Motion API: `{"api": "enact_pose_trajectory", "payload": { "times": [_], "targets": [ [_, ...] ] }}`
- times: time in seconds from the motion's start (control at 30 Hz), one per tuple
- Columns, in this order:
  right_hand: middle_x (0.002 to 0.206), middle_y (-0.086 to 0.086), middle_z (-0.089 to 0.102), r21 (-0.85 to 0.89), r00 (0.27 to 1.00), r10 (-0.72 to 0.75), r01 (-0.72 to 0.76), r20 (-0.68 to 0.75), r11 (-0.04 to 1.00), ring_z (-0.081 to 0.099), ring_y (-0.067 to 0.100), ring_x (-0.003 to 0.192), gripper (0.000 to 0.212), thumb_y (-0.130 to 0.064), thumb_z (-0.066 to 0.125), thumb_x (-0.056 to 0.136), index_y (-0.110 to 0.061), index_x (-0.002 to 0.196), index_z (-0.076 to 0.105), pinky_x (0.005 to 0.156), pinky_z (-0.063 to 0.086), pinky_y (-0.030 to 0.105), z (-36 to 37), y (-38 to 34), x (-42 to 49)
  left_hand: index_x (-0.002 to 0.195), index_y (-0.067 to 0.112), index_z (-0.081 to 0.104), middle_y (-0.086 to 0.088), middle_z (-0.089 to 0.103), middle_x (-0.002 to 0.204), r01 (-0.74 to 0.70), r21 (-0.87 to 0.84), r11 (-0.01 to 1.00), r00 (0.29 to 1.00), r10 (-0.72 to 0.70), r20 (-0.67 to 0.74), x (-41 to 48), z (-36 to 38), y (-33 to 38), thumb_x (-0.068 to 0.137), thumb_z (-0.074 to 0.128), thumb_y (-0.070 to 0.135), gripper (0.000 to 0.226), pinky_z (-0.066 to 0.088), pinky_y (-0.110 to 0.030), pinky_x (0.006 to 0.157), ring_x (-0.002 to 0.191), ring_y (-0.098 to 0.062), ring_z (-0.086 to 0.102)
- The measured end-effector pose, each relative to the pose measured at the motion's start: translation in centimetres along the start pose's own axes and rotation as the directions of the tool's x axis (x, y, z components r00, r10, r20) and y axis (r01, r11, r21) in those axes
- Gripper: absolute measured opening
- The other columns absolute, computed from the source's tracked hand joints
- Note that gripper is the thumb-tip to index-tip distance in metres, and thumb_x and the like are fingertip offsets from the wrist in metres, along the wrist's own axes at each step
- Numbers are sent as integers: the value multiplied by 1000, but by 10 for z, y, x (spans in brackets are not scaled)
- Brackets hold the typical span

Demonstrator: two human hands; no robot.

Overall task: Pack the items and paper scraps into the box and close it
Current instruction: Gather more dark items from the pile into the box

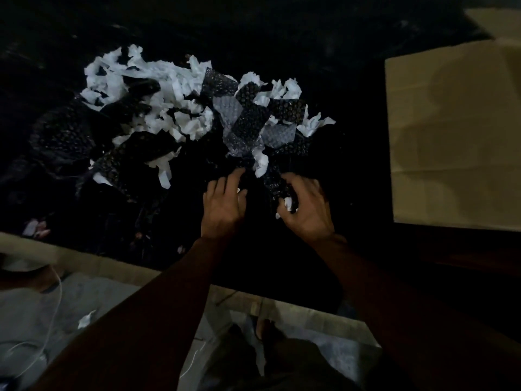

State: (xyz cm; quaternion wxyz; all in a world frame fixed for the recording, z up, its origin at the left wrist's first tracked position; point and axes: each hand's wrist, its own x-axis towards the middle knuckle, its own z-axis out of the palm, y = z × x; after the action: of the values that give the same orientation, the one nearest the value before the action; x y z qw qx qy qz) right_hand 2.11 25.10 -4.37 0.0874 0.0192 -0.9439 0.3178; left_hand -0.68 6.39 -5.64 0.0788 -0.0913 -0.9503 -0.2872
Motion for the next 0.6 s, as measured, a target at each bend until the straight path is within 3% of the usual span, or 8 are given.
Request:
{"api": "enact_pose_trajectory", "payload": {
  "times": [0.07,0.17,0.27,0.37,0.43,0.6],
  "targets": [
    [102,10,64,-36,999,-20,19,-42,999,56,31,95,37,-29,58,78,-13,110,67,80,49,35,2,-2,-3,129,13,48,-15,62,114,24,-43,999,999,-23,25,-3,-3,2,90,51,28,43,45,-45,85,95,-36,55],
    [92,10,67,-54,997,26,-29,-66,998,61,34,82,24,-28,66,77,-11,92,74,72,53,33,5,-2,-3,97,11,66,-15,67,92,-30,8,1000,998,30,47,-9,-10,2,89,55,39,31,49,-40,74,83,-38,62],
    [96,14,68,-46,996,91,-92,-19,995,64,35,87,30,-27,76,75,-11,100,74,75,55,36,1,-8,-4,79,10,63,-13,61,86,-15,-4,1000,997,15,77,-17,-24,5,87,65,39,30,51,-39,66,78,-37,62],
    [106,14,68,3,994,113,-113,-6,994,65,30,96,47,-31,78,76,-14,118,68,84,53,33,-9,-20,-13,100,13,58,-11,63,95,7,-60,998,998,-3,63,-22,-48,8,91,58,39,27,51,-40,72,87,-35,63],
    [114,13,67,16,991,130,-130,-31,991,64,28,103,57,-38,79,75,-18,126,63,90,50,31,-20,-32,-16,119,20,52,-11,67,102,23,-65,998,997,-18,72,-22,-66,12,91,56,46,38,50,-39,80,96,-31,63],
    [118,11,67,166,980,117,-89,-162,982,63,23,109,64,-46,80,71,-14,124,65,94,49,31,-74,-77,-13,115,17,64,-10,65,110,-105,-41,994,994,104,-25,-9,-118,32,81,58,63,58,47,-33,86,102,-28,61]
  ]
}}
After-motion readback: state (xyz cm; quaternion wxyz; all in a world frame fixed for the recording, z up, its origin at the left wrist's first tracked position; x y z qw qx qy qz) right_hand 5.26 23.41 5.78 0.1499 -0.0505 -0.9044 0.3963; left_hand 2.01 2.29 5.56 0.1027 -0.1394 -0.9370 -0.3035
